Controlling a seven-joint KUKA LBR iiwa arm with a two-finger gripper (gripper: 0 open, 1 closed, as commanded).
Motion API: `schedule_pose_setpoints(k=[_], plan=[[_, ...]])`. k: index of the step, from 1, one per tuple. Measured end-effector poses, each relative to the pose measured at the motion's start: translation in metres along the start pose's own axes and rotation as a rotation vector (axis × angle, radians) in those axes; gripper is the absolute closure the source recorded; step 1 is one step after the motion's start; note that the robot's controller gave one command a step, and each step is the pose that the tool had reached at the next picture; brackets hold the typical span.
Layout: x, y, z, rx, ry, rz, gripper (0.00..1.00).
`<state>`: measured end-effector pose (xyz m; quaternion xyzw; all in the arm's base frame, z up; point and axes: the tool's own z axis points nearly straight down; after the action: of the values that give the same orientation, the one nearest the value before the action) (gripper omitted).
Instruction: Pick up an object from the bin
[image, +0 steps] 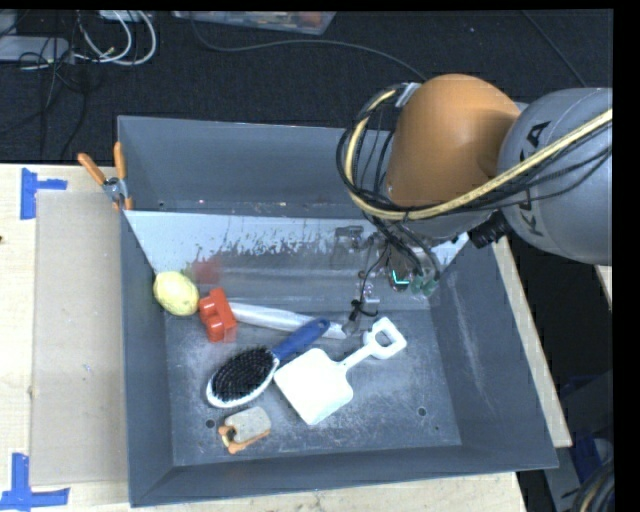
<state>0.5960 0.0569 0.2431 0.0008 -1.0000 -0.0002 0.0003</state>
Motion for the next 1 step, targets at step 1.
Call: schedule_pose_setpoints(k=[1], plan=[[0.0,0.0,0.0,0.0,0.0,0.001,0.0]])
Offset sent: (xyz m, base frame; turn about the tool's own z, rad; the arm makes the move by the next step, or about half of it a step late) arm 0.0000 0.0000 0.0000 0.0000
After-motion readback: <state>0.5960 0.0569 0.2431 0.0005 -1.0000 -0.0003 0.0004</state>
